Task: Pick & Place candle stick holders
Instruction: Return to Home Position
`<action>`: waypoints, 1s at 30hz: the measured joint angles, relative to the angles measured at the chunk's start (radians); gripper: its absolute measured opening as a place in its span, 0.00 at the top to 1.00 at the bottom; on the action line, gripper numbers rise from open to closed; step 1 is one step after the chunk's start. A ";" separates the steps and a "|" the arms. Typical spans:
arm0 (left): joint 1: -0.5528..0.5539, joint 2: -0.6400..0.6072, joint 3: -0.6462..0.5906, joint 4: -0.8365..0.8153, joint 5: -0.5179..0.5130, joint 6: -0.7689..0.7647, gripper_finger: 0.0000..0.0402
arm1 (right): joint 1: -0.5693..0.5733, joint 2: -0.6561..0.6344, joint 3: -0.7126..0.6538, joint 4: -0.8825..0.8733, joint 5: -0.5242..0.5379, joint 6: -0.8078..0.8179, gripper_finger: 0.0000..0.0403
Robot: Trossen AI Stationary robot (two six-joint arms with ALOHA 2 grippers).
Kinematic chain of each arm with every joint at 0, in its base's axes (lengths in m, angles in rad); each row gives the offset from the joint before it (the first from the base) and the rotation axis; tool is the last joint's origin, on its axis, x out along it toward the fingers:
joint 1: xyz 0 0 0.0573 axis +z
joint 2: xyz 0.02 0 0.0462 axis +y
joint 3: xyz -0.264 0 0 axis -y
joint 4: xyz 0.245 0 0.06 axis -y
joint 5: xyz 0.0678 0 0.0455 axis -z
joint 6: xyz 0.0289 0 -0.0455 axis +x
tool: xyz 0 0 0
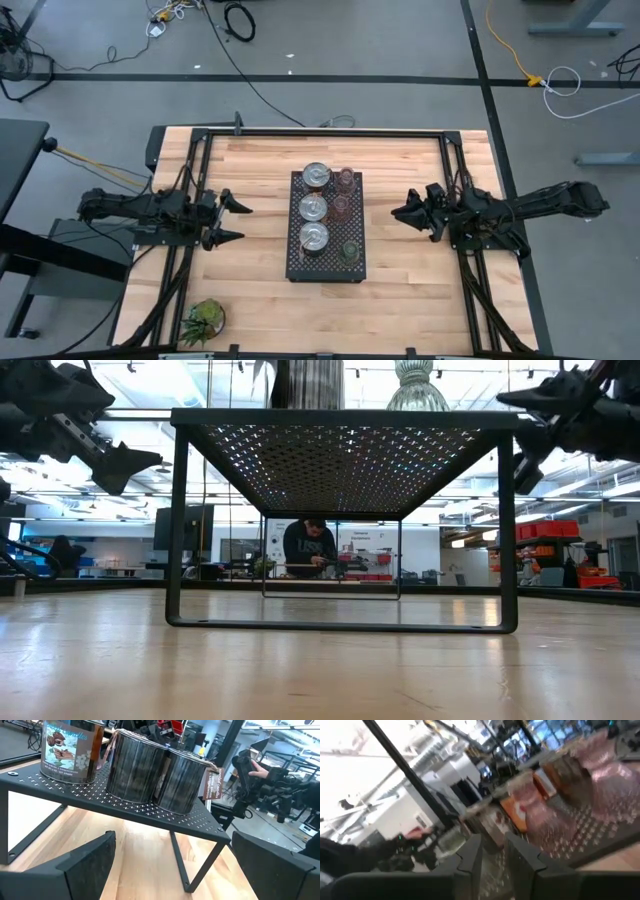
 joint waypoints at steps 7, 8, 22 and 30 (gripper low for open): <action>0.000 0.000 0.000 -0.004 0.001 0.000 0.01 | 0.054 -0.184 0.000 -0.108 0.031 0.000 0.79; 0.000 0.000 -0.003 -0.002 0.000 0.000 0.01 | 0.064 -0.205 0.000 -0.107 0.031 0.000 0.79; 0.001 0.012 -0.048 0.098 0.005 0.000 0.01 | 0.206 -0.568 0.002 -0.121 0.028 0.001 0.79; 0.002 -0.001 -0.049 0.094 0.008 0.000 0.01 | 0.212 -0.569 0.000 -0.071 -0.003 0.002 0.79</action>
